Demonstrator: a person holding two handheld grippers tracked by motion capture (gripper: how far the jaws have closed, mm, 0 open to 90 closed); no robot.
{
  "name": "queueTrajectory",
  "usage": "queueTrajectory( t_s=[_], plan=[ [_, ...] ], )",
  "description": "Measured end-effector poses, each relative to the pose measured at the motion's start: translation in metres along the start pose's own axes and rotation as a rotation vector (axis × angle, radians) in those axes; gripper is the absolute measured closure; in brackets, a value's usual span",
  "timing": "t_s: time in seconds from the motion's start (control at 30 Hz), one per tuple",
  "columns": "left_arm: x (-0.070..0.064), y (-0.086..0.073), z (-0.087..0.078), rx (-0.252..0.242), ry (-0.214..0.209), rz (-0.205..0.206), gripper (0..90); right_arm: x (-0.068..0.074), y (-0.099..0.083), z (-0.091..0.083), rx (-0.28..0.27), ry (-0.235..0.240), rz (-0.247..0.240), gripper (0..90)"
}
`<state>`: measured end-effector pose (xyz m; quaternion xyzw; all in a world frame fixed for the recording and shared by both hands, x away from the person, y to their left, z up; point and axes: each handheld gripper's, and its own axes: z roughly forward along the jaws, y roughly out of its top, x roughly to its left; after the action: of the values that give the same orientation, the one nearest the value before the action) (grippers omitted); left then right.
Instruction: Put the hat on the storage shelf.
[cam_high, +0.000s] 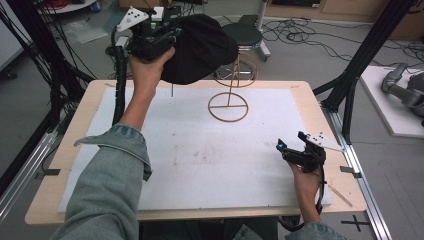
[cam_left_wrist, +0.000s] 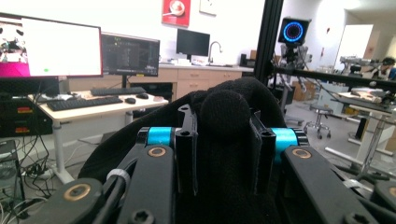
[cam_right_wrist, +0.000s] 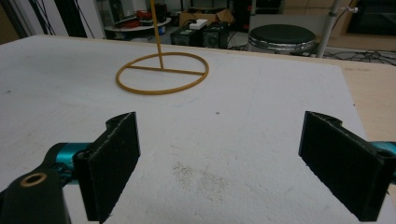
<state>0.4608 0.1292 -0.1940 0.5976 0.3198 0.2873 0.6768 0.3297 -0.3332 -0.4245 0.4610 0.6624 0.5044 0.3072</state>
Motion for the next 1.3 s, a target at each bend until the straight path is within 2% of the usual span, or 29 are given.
queueTrajectory(
  t_s=[0.27,0.5,0.8,1.07,1.3],
  plan=[
    [-0.005,-0.02,0.025,0.041,-0.021,-0.02,70.0,0.001,-0.001,0.002,0.004,0.01,-0.007,12.3],
    [-0.009,-0.036,0.043,0.099,-0.026,-0.015,69.8,0.001,-0.001,0.002,0.008,0.009,-0.009,12.3],
    [-0.012,-0.048,0.056,0.145,-0.035,-0.017,69.0,0.002,-0.001,0.003,0.004,0.012,-0.017,12.3],
    [-0.019,-0.058,0.069,0.166,-0.04,-0.008,68.4,0.002,-0.001,0.004,0.011,0.015,-0.019,12.3],
    [-0.025,-0.071,0.082,0.194,-0.062,-0.018,66.7,0.001,-0.001,0.004,0.017,0.015,-0.018,12.2]
  ],
)
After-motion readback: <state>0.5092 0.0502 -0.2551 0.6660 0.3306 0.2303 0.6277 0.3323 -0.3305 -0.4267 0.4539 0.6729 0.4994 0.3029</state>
